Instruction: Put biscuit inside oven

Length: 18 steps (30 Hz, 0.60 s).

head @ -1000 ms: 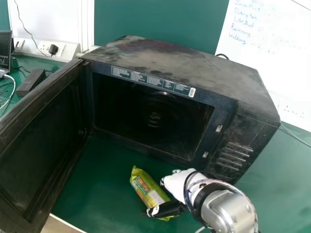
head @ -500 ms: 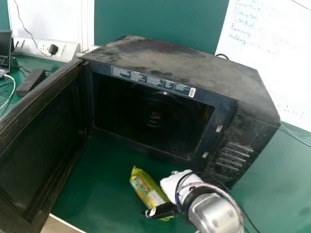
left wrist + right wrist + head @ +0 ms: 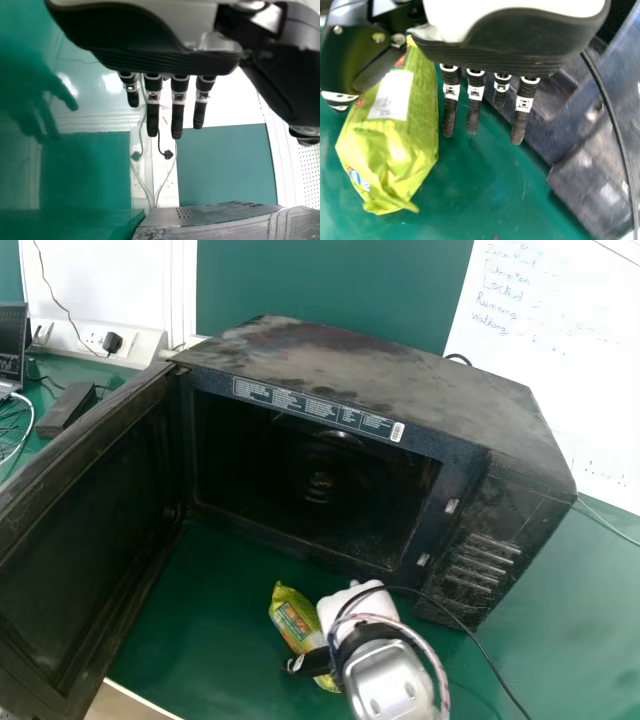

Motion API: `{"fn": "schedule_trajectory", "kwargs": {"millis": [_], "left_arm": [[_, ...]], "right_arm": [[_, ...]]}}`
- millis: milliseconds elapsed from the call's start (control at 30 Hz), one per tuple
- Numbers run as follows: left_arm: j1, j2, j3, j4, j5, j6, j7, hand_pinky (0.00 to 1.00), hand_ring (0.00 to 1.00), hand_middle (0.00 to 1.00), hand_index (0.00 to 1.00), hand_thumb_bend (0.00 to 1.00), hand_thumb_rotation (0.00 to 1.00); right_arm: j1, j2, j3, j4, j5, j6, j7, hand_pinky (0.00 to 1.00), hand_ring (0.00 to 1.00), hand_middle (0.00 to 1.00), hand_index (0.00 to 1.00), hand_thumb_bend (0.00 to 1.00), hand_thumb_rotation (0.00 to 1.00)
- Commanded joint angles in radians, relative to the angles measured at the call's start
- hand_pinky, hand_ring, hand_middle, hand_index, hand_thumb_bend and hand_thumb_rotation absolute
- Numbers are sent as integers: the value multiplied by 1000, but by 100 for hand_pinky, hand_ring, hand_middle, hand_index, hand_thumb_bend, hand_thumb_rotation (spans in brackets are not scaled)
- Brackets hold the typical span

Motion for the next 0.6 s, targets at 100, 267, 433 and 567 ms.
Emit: {"fn": "schedule_trajectory", "kwargs": {"millis": [100, 267, 433, 567], "left_arm": [[20, 8, 8, 2, -10, -4, -1, 79, 81, 82, 90, 78, 82], [22, 11, 7, 3, -8, -13, -2, 79, 81, 83, 90, 78, 83], [25, 9, 7, 1, -7, -16, 6, 78, 81, 83, 90, 77, 83], [23, 10, 6, -1, -7, -13, 6, 78, 81, 83, 90, 78, 84]], "right_arm": [[-16, 14, 28, 44, -34, -55, 65, 54, 62, 75, 79, 98, 77], [-27, 19, 32, 58, -19, -89, 119, 54, 63, 76, 79, 97, 73], [-21, 49, 14, 75, 18, -74, 158, 62, 72, 82, 82, 93, 57], [8, 56, -1, 68, 24, -57, 134, 60, 70, 80, 76, 78, 27]]}}
